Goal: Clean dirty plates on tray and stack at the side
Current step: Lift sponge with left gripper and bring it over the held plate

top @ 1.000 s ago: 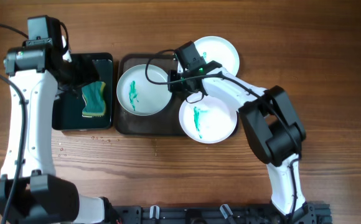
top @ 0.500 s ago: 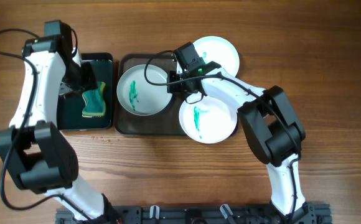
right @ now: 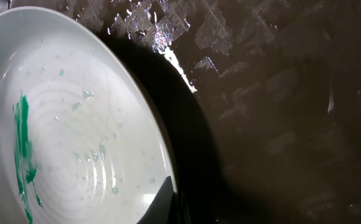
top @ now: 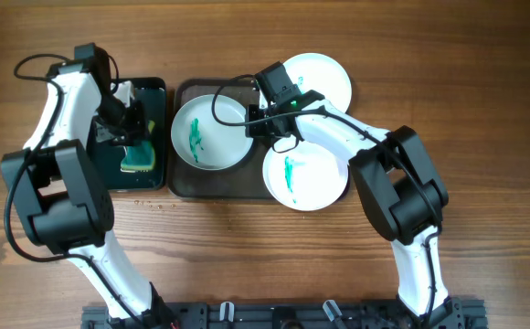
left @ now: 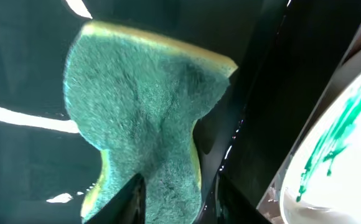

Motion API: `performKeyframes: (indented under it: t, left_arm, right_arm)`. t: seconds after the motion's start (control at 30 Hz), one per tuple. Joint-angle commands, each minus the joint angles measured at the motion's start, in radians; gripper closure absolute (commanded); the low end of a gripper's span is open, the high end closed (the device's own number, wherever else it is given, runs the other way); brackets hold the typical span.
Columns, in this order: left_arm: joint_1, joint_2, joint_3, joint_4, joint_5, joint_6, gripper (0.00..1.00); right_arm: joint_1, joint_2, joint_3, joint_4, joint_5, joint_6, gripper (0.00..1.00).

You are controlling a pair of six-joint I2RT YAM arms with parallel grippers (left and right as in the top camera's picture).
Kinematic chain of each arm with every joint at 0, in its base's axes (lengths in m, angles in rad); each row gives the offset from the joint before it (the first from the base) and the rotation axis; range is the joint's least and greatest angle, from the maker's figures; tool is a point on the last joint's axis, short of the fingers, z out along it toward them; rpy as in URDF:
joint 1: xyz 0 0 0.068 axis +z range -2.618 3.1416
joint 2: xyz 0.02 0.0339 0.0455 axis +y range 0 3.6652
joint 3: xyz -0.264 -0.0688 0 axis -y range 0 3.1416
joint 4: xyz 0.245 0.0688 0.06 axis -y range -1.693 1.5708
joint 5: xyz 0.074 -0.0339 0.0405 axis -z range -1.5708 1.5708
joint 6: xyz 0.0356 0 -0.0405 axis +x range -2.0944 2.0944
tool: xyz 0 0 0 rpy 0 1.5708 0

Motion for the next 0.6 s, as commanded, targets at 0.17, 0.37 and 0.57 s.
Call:
performKeyframes:
  t: [0.17, 0.37, 0.57]
  left_arm:
    - [-0.005, 0.015, -0.048, 0.039, -0.074, -0.013, 0.61]
    - [-0.026, 0.011, 0.080, -0.066, -0.083, -0.039, 0.45]
    - [-0.026, 0.011, 0.095, -0.072, -0.188, -0.090, 0.43]
  right_arm:
    - [0.005, 0.026, 0.010, -0.004, -0.020, -0.010, 0.96]
    - [0.005, 0.026, 0.010, 0.009, -0.026, -0.003, 0.96]
    - [0.005, 0.026, 0.010, 0.005, -0.026, -0.023, 0.96]
